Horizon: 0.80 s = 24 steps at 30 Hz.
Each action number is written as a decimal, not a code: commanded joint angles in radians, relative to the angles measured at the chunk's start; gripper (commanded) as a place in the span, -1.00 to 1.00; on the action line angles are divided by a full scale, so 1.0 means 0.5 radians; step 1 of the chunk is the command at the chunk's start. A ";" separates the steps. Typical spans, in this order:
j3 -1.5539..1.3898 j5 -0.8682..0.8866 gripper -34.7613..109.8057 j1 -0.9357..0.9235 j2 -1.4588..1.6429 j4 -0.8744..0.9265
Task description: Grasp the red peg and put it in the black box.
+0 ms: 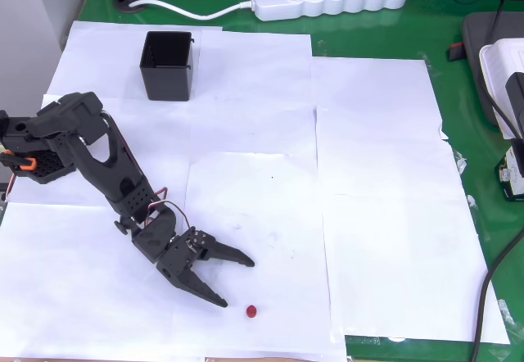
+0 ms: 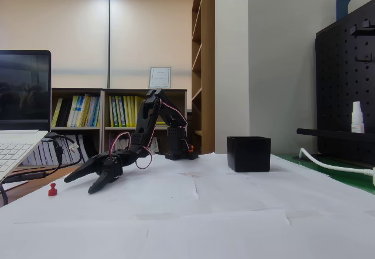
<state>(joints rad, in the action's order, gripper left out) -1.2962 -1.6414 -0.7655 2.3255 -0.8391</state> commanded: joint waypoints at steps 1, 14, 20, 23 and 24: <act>-0.083 0.117 0.01 -0.021 -0.092 0.264; -0.144 0.307 0.01 -0.012 -0.156 0.565; -0.242 0.325 0.01 0.012 -0.153 0.614; -0.310 0.322 0.01 0.021 -0.129 0.660; -0.328 0.322 0.01 0.025 -0.117 0.660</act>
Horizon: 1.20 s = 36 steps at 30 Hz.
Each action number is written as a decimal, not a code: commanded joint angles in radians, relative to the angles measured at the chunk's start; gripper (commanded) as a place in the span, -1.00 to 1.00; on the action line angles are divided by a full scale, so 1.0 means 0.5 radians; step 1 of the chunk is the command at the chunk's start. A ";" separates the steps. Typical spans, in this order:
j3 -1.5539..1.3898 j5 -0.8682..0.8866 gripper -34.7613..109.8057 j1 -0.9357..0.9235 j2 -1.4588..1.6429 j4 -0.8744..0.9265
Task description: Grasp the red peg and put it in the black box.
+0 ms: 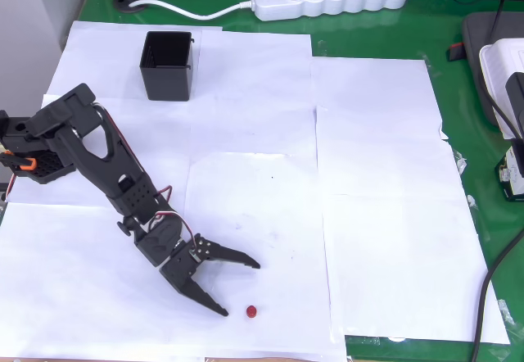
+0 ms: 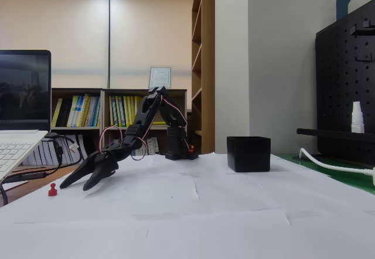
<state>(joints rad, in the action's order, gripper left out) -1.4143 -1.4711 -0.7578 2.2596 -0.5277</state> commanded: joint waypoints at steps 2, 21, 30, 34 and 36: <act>-0.138 -0.025 0.01 0.018 0.046 0.037; -0.580 -0.227 0.01 0.028 0.328 0.221; -0.632 -0.350 0.01 0.018 0.393 0.236; -0.626 -0.319 0.01 0.021 0.387 0.227; -0.626 -0.282 0.01 0.025 0.387 0.212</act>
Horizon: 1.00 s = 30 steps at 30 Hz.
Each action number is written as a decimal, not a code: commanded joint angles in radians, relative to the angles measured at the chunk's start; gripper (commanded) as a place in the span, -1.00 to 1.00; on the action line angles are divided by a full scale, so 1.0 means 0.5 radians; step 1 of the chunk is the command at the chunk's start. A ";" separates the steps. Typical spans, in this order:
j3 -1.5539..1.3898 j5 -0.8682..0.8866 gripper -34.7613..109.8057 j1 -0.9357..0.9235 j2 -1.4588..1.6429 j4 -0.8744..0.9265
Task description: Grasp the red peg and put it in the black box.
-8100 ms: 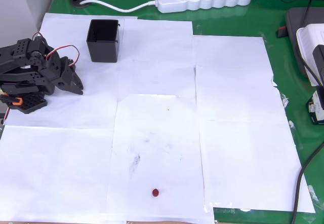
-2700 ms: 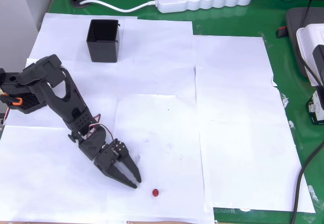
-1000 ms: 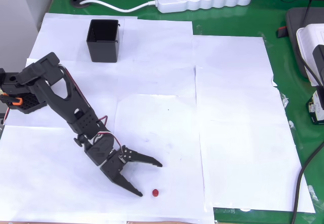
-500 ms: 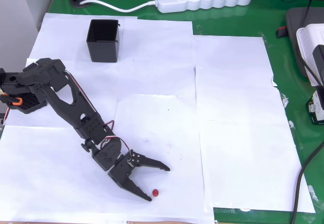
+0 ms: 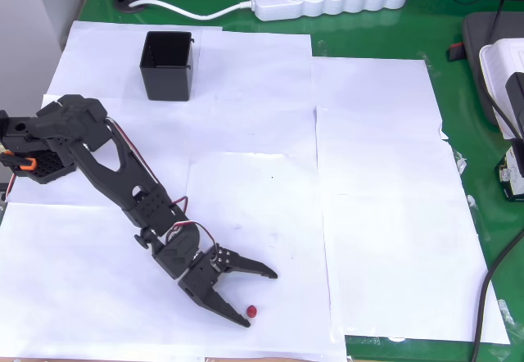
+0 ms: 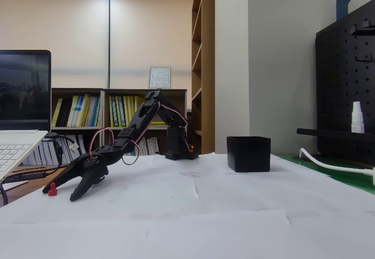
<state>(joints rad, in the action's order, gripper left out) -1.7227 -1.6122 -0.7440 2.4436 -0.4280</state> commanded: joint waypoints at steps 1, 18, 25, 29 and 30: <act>-0.009 0.015 0.01 0.000 0.018 -0.009; 0.018 0.052 0.01 0.000 0.034 -0.077; 0.018 0.049 0.01 0.034 0.037 -0.077; 0.018 0.052 0.01 0.052 0.046 -0.086; 0.018 0.052 0.01 0.055 0.049 -0.089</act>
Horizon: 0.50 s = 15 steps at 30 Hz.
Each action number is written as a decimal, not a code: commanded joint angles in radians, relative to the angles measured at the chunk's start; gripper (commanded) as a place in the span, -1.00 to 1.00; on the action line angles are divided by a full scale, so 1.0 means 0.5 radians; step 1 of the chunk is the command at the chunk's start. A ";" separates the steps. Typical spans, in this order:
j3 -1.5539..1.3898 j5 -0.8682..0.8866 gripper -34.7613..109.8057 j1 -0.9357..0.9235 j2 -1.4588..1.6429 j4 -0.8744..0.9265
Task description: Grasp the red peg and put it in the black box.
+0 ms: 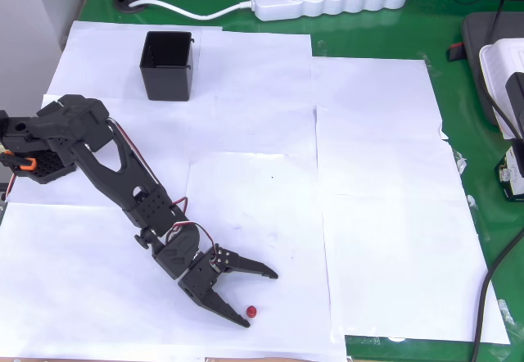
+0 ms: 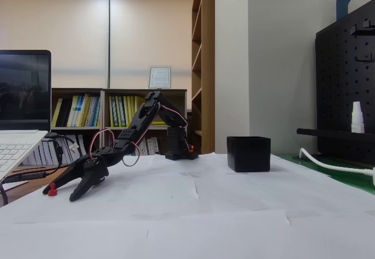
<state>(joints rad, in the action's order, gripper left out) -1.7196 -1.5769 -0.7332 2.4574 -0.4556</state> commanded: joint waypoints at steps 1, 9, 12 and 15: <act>0.012 -0.018 0.01 0.037 0.025 -0.040; 0.015 -0.015 0.01 0.071 0.037 -0.058; 0.025 -0.018 0.01 0.080 0.031 -0.058; 0.025 -0.021 0.01 0.080 0.034 -0.067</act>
<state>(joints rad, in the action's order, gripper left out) -1.7150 -1.5739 -0.7072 2.4590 -0.4725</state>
